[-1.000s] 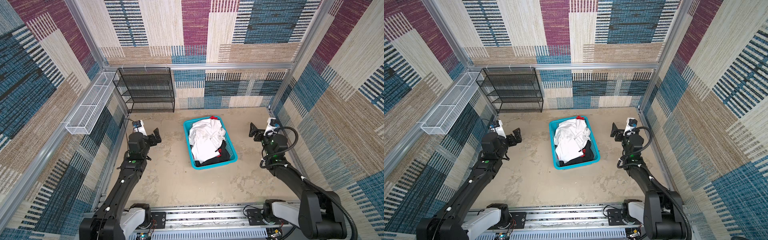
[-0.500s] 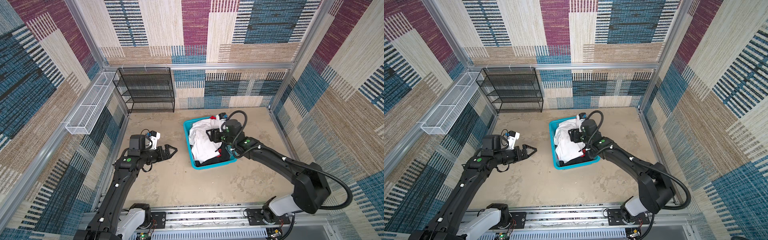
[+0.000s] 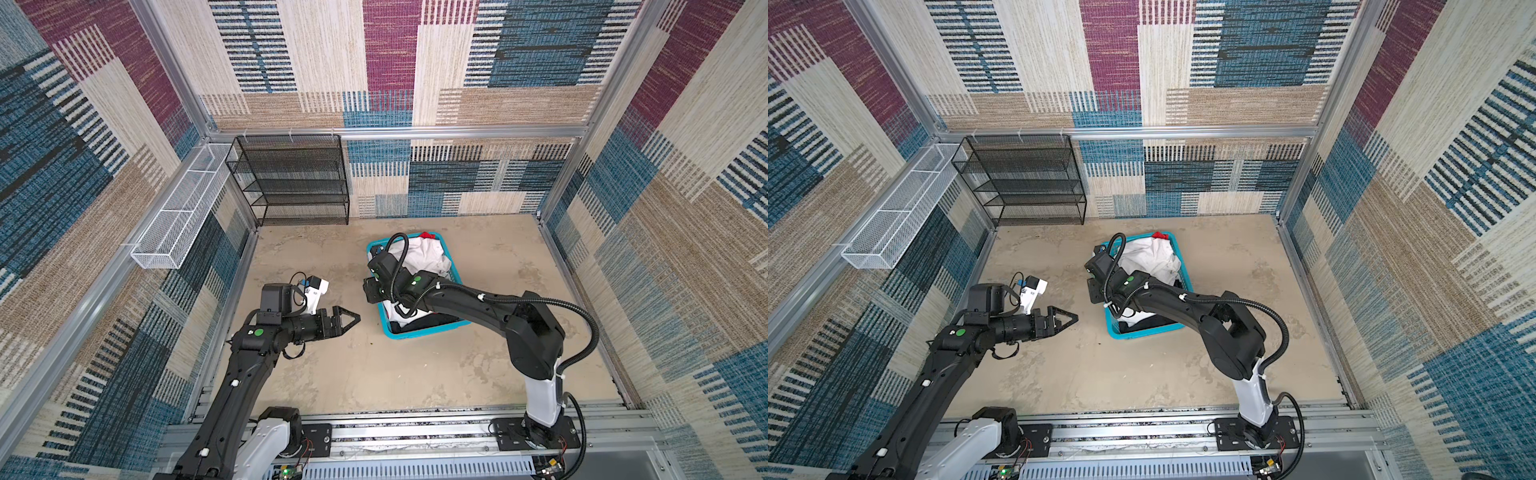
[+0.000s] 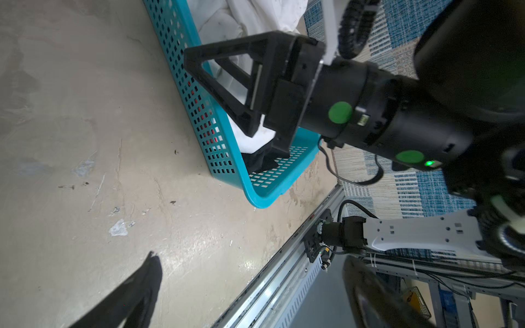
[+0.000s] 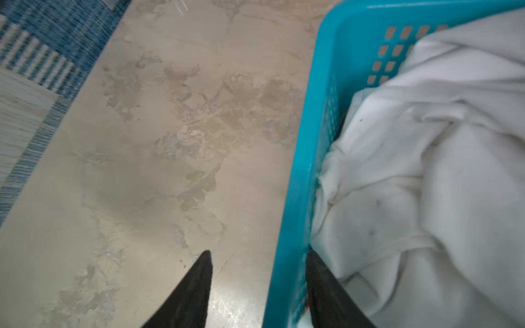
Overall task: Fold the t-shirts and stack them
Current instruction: 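Reach the right gripper to the teal basket rim while the left arm rises, then grip the teal basket rim with the right gripper and drag it farther away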
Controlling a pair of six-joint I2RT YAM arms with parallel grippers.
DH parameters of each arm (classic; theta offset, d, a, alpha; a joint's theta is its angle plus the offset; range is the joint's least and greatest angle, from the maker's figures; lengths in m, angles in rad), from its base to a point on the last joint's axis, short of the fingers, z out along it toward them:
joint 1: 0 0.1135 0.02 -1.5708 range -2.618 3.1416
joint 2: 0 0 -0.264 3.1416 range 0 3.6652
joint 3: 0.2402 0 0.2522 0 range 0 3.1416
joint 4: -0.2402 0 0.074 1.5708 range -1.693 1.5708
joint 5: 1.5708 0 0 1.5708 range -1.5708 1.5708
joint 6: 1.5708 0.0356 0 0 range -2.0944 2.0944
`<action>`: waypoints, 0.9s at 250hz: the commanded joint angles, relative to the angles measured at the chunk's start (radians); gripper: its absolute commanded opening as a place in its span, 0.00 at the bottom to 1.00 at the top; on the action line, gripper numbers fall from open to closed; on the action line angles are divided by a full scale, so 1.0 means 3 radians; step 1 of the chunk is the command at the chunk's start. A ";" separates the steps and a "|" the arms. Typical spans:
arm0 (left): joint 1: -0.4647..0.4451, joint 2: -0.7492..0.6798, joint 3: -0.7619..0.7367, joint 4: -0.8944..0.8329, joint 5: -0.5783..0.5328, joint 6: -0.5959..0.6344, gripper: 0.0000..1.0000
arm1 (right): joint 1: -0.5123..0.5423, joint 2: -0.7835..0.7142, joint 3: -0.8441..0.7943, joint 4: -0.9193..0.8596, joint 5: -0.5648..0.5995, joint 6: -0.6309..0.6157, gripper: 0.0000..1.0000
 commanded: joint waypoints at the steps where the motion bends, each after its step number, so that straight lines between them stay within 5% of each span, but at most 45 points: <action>1: 0.0002 -0.0074 -0.0031 0.0238 0.0235 0.0048 0.99 | 0.0015 0.0073 0.0070 -0.0181 0.0211 0.0071 0.50; 122: 0.0005 -0.0114 -0.0059 0.0294 0.0245 0.0020 0.99 | 0.0040 0.0364 0.0346 -0.0389 0.0343 0.0077 0.31; 167: 0.0007 -0.0115 -0.0059 0.0292 0.0224 0.0020 0.99 | 0.0038 0.0359 0.0377 -0.0440 0.0419 0.0115 0.11; 225: 0.0007 -0.0120 -0.0060 0.0282 0.0186 0.0015 0.99 | -0.0051 0.0086 0.0147 -0.0358 0.0538 -0.0002 0.00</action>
